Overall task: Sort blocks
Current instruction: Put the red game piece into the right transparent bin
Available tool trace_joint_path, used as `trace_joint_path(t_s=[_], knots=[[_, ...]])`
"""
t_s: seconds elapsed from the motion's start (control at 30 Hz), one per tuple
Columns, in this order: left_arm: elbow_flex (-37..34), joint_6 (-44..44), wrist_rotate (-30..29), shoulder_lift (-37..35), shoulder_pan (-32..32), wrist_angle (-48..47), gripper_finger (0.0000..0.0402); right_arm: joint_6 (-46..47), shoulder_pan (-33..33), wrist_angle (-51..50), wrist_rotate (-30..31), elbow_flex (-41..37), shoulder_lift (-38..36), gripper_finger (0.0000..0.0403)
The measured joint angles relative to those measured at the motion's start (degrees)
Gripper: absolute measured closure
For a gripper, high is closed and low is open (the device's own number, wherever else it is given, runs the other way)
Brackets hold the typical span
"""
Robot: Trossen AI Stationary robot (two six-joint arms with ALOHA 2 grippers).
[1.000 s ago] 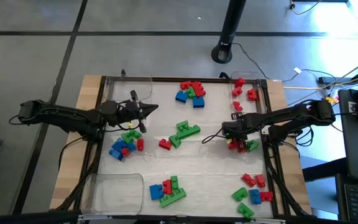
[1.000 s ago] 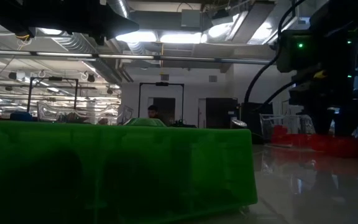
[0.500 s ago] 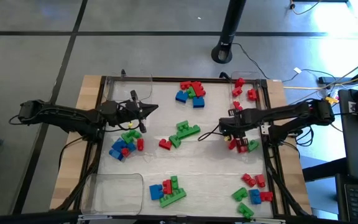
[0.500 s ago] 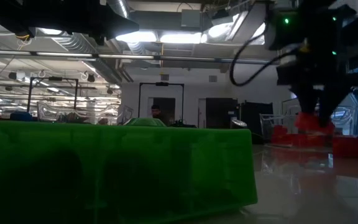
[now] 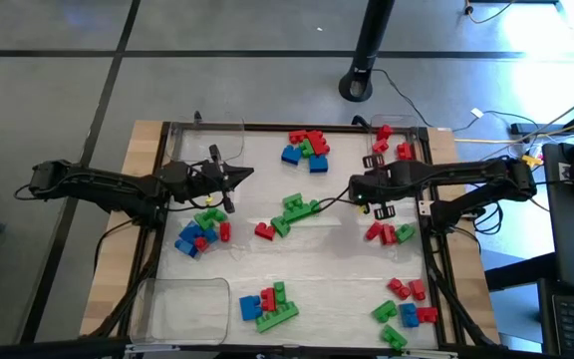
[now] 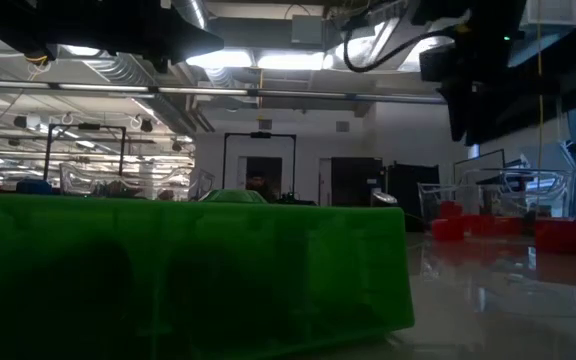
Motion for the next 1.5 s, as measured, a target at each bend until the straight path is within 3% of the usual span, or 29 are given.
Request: trace_joint_path(t_s=[0.3, 0.43, 0.63, 0.8, 1.17, 1.5], knots=[[0.0, 0.1, 0.0, 0.0, 0.0, 0.0, 0.0398, -3.7, -1.2, 7.4, -2.7, -1.9, 1.6, 0.0286], [0.0, 0.0, 0.0, 0.0, 0.0, 0.0, 0.0398, -7.7, -1.2, 12.8, -5.8, -5.8, 3.4, 0.0246], [0.0, 0.0, 0.0, 0.0, 0.0, 0.0, 0.0398, -15.9, -1.2, 13.5, -3.2, -9.1, 7.7, 0.0163], [0.0, 0.1, 0.0, 0.0, 0.0, 0.1, 0.0398, -22.7, -1.2, 16.7, -2.8, -10.4, 11.5, 0.0132], [0.0, 0.1, 0.0, 0.0, 0.0, -0.1, 0.0398, -30.8, -1.2, 21.7, -0.3, -10.8, 17.4, 0.0163], [0.0, 0.1, 0.0, 0.0, 0.0, -0.1, 0.0398, -29.9, -1.9, 21.7, 3.1, -10.8, 19.4, 0.0189]])
